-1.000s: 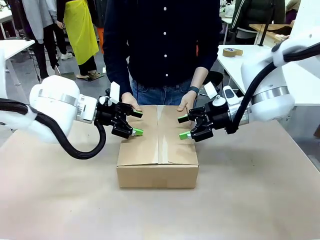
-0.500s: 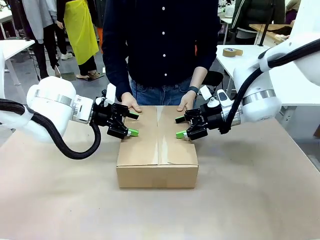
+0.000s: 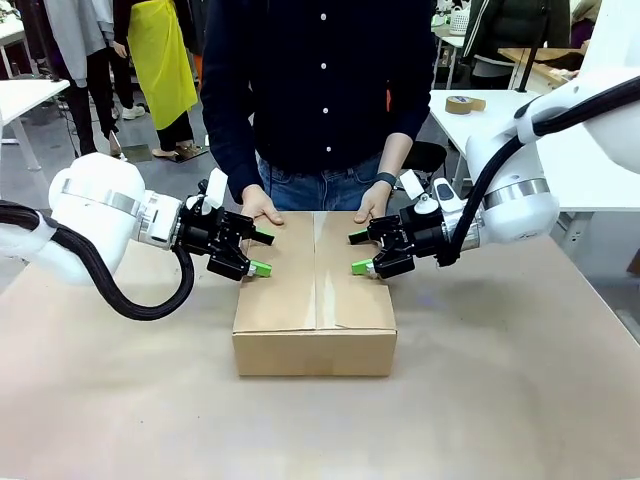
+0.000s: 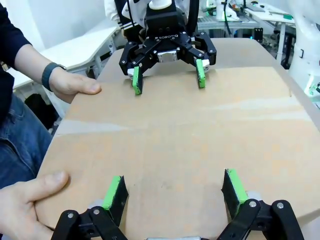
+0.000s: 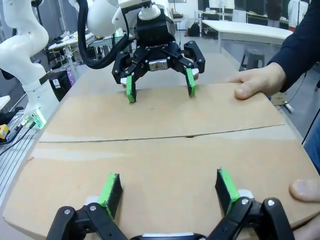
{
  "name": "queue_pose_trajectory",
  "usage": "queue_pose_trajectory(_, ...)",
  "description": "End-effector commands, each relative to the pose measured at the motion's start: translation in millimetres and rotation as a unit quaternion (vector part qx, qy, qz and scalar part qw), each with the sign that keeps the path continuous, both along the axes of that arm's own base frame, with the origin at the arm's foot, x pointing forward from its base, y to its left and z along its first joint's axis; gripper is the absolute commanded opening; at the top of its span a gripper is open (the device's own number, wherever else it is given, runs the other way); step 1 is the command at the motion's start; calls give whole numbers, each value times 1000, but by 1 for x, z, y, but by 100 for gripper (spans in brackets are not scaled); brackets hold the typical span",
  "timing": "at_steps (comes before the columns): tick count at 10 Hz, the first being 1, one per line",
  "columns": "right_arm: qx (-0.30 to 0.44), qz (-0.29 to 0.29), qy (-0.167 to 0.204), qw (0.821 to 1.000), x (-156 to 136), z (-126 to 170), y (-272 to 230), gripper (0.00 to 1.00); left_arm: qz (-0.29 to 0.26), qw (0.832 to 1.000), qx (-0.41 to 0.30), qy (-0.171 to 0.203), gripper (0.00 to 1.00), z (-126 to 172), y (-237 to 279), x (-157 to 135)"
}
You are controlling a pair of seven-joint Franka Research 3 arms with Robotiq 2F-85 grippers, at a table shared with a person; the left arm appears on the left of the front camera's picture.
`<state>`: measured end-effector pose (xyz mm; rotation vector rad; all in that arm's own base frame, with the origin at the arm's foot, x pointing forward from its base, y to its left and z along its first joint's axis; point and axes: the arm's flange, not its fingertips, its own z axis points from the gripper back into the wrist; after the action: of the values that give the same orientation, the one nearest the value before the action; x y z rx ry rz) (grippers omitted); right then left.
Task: Pack the gift set into the box.
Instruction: Press and hold the closed box until the human finishes sealing it.
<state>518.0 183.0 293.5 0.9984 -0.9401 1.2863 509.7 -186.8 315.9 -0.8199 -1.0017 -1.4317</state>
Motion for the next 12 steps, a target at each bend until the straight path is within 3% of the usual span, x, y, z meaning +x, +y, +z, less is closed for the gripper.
queue_pose_trajectory(1,-4,-2,1,1000,0,-1,1,100,-4,1000,-1,-14,100,-2,0,-1)
queue_pose_trajectory(12,-4,-2,1,1000,0,-1,1,100,-4,1000,-1,-14,100,-2,0,-1)
